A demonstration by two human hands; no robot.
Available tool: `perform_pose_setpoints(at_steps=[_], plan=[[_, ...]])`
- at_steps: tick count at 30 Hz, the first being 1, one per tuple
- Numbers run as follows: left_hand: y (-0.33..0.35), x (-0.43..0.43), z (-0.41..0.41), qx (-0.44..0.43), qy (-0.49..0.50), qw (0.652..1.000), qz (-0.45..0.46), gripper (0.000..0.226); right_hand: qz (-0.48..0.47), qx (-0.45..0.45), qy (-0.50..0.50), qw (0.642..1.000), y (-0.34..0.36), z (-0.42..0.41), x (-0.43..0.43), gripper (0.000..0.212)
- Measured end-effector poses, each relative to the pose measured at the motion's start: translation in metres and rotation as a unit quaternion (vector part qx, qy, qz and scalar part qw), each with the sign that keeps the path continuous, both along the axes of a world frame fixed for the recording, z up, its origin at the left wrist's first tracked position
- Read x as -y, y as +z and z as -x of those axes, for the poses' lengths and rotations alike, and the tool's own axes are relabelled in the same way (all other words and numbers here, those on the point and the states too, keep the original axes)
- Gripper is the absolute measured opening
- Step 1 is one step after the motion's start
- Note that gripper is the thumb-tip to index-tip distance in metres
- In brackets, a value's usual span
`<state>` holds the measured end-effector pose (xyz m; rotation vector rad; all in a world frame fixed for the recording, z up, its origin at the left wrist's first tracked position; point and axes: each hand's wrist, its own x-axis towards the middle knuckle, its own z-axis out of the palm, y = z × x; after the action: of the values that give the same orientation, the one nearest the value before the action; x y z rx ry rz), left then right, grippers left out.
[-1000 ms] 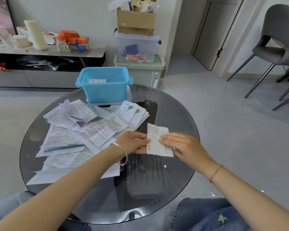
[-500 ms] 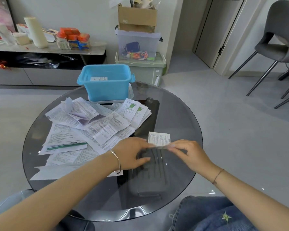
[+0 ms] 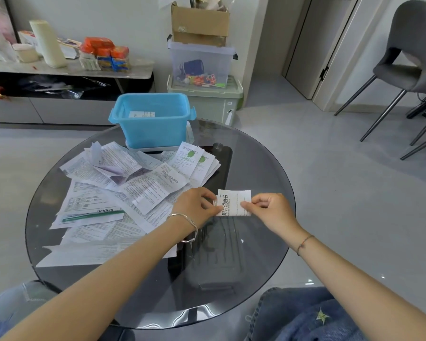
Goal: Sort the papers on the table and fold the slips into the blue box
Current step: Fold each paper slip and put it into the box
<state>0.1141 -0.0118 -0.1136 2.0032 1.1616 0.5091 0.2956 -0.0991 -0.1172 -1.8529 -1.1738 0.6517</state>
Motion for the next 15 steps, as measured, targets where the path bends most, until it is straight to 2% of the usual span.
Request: perform_pose_setpoints(at_steps=[3,5,7,8,10,15], plan=[[-0.001,0.013,0.002,-0.043,-0.043,0.991,-0.118,0.043,0.029,0.015,0.002,0.999,0.001,-0.002,-0.005,0.015],[-0.003,0.025,0.004,-0.052,-0.093,0.969,-0.222,0.046,0.044,0.022,0.006,0.999,0.002,-0.003,-0.007,0.017],[-0.004,0.034,0.005,-0.127,-0.159,0.942,-0.267,0.064,0.055,0.028,0.009,0.998,0.003,-0.003,-0.01,0.018],[-0.004,0.038,0.005,-0.183,-0.191,0.928,-0.261,0.077,0.059,0.029,0.009,0.998,0.003,-0.003,-0.011,0.019],[-0.01,0.042,0.007,-0.257,-0.224,0.913,-0.226,0.084,0.063,0.032,0.008,0.997,0.003,-0.002,-0.013,0.021],[-0.011,0.048,0.008,-0.263,-0.229,0.916,-0.201,0.087,0.042,0.059,0.031,0.997,-0.002,-0.001,-0.017,0.026]])
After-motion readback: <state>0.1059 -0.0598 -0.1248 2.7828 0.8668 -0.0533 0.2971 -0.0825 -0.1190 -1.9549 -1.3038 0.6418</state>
